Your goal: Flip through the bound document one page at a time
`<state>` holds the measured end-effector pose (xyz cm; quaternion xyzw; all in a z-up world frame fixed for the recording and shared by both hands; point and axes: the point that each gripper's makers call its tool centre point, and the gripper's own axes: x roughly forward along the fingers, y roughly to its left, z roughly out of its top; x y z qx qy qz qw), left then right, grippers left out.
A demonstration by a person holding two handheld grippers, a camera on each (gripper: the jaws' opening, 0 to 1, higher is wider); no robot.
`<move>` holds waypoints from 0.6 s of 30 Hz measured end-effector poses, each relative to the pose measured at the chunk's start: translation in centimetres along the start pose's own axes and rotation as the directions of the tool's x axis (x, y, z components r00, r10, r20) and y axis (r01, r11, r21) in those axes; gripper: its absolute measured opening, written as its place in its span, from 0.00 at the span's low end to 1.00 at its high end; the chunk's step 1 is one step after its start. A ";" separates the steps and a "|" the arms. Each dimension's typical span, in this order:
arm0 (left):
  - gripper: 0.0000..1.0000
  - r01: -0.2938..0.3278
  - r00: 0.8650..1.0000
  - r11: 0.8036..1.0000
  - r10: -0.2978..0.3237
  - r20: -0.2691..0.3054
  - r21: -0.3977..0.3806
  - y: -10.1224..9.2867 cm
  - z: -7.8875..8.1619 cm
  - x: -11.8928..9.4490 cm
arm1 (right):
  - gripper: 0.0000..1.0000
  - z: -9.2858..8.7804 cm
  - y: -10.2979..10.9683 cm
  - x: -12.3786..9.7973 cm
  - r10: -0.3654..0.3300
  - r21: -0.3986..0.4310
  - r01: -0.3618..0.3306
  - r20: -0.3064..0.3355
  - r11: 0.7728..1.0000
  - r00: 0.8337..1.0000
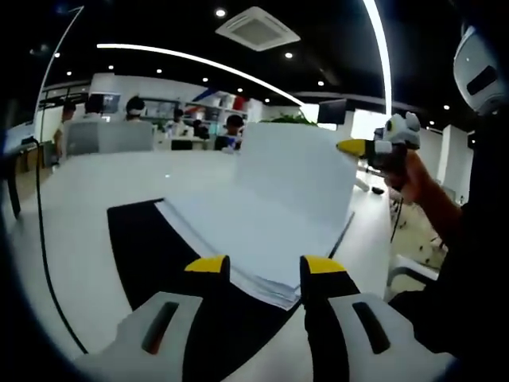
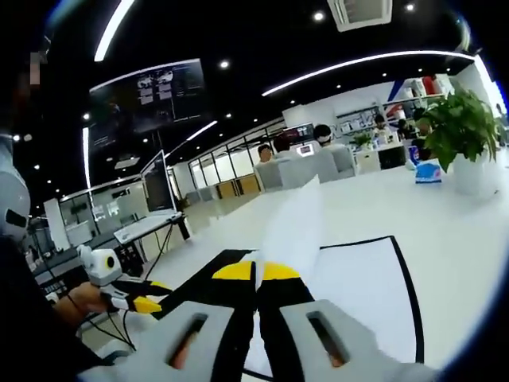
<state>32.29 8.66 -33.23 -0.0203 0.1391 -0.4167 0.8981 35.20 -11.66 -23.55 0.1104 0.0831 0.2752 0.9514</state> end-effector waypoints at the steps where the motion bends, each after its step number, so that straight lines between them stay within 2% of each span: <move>1: 0.38 0.000 1.000 1.000 0.000 -0.001 0.003 0.0 0.0 0.0 | 0.01 0.0 0.1 0.1 0.001 -0.005 -0.001 -0.003 1.000 1.000; 7: 0.39 0.020 1.000 0.999 -0.020 0.006 0.033 -0.1 0.4 -0.2 | 0.01 -0.2 1.4 0.8 0.018 -0.043 -0.019 -0.030 0.999 0.999; 10: 0.42 0.045 0.999 0.995 -0.045 -0.010 0.088 -0.7 0.3 0.0 | 0.01 -0.4 2.1 1.1 0.020 -0.070 -0.023 -0.046 0.997 0.999; 15: 0.42 0.072 0.997 0.992 -0.071 -0.015 0.104 -1.0 0.5 0.0 | 0.01 -0.8 3.4 2.0 0.000 -0.180 -0.013 -0.076 0.984 0.997; 18: 0.42 0.077 0.997 0.992 -0.076 -0.014 0.099 -0.8 0.5 -0.2 | 0.01 -1.1 4.2 2.4 0.000 -0.217 -0.020 -0.092 0.976 0.996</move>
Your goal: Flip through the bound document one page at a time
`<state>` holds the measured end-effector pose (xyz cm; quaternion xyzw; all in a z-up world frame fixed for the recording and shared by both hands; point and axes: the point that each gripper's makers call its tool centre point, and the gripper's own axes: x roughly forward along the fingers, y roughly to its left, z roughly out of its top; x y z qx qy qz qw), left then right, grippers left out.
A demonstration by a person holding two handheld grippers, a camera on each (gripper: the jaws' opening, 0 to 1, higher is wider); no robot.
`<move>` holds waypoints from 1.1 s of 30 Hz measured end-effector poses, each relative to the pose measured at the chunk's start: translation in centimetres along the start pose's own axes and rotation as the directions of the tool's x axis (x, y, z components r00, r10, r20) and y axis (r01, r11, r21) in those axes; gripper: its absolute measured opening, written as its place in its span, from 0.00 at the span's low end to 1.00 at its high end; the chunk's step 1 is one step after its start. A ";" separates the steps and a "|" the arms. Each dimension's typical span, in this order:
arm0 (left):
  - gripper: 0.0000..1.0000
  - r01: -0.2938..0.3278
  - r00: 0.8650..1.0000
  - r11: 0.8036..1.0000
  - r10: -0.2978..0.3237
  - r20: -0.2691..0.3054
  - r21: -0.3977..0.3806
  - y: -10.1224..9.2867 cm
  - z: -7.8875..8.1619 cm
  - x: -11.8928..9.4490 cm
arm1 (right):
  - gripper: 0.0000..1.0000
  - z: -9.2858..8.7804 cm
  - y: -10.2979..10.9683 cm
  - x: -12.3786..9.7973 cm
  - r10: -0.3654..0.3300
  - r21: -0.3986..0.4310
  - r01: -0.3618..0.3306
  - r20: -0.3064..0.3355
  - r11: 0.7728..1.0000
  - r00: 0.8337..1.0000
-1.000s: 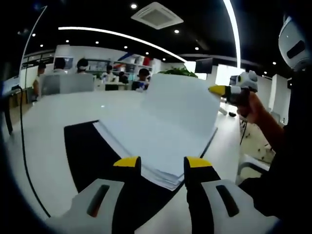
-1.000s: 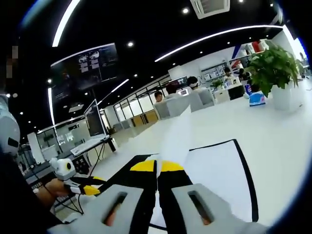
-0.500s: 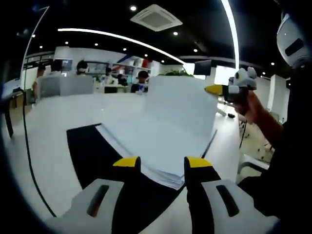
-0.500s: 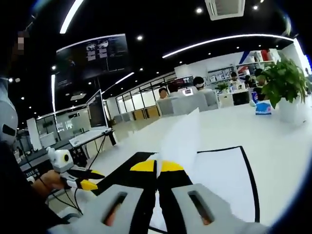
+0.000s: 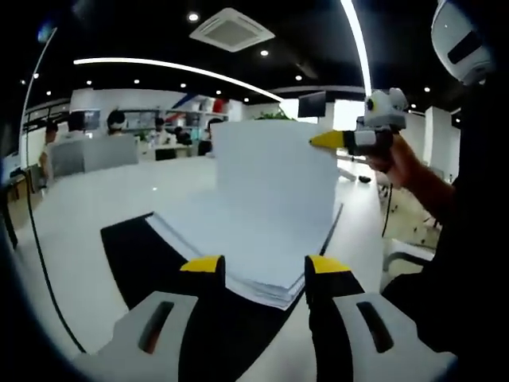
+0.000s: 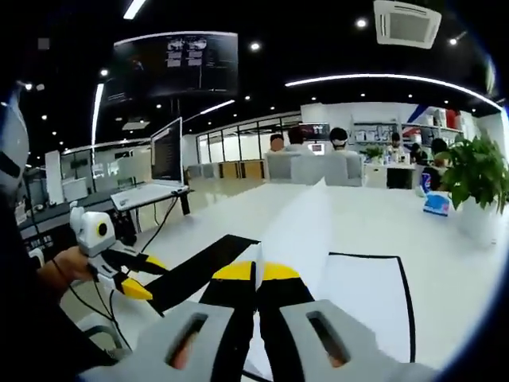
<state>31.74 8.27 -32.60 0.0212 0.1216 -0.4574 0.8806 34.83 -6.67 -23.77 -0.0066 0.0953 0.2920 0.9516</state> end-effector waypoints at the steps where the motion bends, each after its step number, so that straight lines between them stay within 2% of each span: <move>1: 0.42 -0.001 1.000 1.000 0.001 -0.005 0.000 0.2 -0.1 -0.1 | 0.01 -0.1 0.2 0.1 0.001 -0.012 -0.001 -0.005 1.000 1.000; 8: 0.42 0.002 1.000 1.000 -0.002 -0.009 0.006 0.5 -0.1 -0.7 | 0.01 -0.6 1.4 1.2 -0.019 -0.101 0.016 -0.034 0.995 0.999; 17: 0.42 -0.003 1.000 1.000 0.003 -0.018 -0.002 0.9 -0.8 -1.9 | 0.01 -1.6 3.3 2.4 -0.004 -0.153 -0.006 -0.068 0.988 0.998; 33: 0.42 -0.006 1.000 1.000 0.006 -0.011 -0.018 1.8 -1.1 -2.2 | 0.01 -2.5 4.5 3.4 0.037 -0.138 -0.052 -0.108 0.989 0.993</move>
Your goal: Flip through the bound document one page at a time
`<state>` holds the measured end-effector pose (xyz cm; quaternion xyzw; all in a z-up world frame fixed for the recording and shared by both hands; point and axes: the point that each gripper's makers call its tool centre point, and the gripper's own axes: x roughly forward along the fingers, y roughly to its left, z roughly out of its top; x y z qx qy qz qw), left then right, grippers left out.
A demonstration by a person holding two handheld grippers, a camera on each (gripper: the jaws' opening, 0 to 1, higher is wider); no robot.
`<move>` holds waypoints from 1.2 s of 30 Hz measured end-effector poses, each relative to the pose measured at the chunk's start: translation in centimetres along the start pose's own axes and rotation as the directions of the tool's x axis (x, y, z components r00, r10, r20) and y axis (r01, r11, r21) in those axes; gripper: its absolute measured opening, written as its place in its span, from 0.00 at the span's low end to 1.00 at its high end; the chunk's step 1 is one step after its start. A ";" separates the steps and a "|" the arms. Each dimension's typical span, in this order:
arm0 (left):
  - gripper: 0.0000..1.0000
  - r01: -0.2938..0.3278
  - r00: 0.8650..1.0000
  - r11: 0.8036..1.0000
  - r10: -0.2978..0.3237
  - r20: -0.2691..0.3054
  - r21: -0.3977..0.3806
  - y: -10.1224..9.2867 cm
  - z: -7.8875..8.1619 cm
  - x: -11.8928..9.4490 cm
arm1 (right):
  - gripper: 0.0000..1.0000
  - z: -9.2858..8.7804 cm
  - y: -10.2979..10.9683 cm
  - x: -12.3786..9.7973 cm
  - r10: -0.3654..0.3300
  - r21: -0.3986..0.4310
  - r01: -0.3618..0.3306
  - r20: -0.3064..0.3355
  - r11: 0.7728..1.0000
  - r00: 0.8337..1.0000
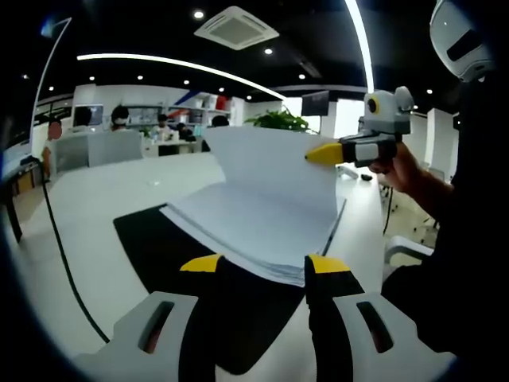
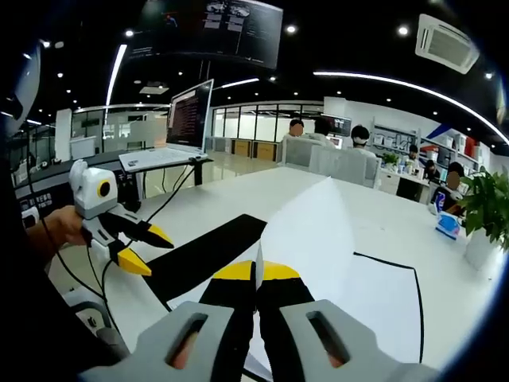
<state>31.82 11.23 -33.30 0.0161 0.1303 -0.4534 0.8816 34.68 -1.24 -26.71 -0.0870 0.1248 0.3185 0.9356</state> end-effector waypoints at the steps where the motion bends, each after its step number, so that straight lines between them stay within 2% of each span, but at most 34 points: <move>1: 0.42 0.000 1.000 1.000 0.000 -0.001 -0.001 0.1 -0.1 0.0 | 0.01 -0.1 0.1 0.1 0.004 0.002 -0.004 -0.002 1.000 1.000; 15: 0.42 0.001 1.000 1.000 -0.001 -0.017 -0.010 0.4 -0.4 -0.2 | 0.01 -0.6 0.8 0.9 0.031 0.015 -0.030 -0.016 0.999 0.999; 22: 0.42 0.004 1.000 1.000 -0.004 -0.017 -0.010 0.6 -0.4 -0.4 | 0.01 -1.3 1.7 1.5 0.043 -0.005 -0.043 -0.030 0.999 0.999; 36: 0.42 0.013 0.999 1.000 -0.014 -0.037 -0.014 1.0 -0.9 -1.2 | 0.01 -2.8 2.9 2.5 0.050 0.007 -0.050 -0.053 0.999 0.997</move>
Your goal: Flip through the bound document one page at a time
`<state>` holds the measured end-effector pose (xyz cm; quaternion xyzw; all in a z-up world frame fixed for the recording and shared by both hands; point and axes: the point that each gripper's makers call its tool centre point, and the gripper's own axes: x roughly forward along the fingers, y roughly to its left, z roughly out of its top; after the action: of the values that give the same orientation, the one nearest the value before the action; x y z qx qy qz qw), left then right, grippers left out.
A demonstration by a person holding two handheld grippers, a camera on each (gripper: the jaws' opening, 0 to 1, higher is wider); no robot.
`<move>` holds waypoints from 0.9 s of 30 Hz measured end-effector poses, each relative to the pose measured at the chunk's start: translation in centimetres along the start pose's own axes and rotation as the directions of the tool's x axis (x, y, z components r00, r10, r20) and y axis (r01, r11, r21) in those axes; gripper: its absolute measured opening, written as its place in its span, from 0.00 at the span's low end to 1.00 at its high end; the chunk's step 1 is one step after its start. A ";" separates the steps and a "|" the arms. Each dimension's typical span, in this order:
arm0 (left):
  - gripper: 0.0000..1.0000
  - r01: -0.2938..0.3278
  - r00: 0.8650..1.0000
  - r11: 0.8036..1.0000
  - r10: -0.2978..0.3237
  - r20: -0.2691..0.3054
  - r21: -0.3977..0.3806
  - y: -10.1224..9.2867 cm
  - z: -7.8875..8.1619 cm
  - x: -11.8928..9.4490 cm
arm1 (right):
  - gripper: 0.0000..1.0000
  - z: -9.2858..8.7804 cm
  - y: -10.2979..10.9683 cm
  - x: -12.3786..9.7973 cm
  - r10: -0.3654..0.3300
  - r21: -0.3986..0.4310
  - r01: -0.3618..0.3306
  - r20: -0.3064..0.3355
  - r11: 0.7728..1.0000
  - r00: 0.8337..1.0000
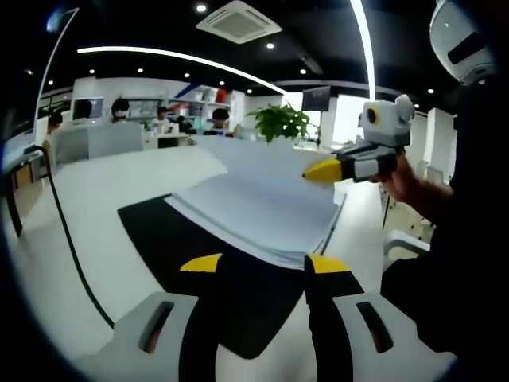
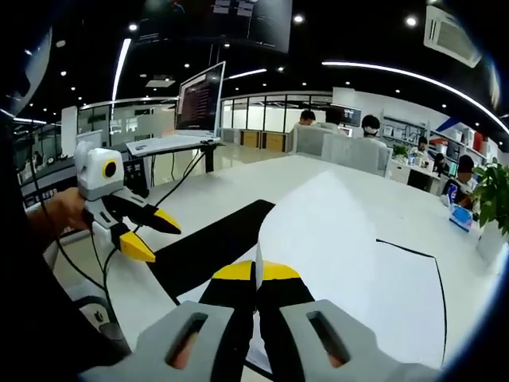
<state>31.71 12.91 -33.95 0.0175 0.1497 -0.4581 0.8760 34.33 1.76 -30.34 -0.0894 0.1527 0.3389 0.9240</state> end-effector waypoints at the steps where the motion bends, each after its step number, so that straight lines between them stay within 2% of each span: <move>1: 0.42 0.003 1.000 1.000 -0.003 0.000 -0.001 -0.1 0.0 0.0 | 0.01 -0.1 0.1 0.1 0.001 -0.001 -0.001 -0.003 1.000 1.000; 17: 0.42 0.023 0.999 1.000 -0.022 -0.039 0.002 -0.4 -0.5 0.3 | 0.01 -2.1 1.0 1.8 0.040 0.005 -0.039 -0.049 0.999 0.998; 27: 0.42 0.020 1.000 1.000 -0.020 -0.022 0.012 -0.1 0.8 0.6 | 0.02 -3.0 1.3 2.4 0.053 -0.021 -0.055 -0.083 0.998 0.995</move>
<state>32.18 12.22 -33.39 0.0263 0.1565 -0.4674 0.8697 34.51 3.36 -34.04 -0.1098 0.1892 0.3615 0.9063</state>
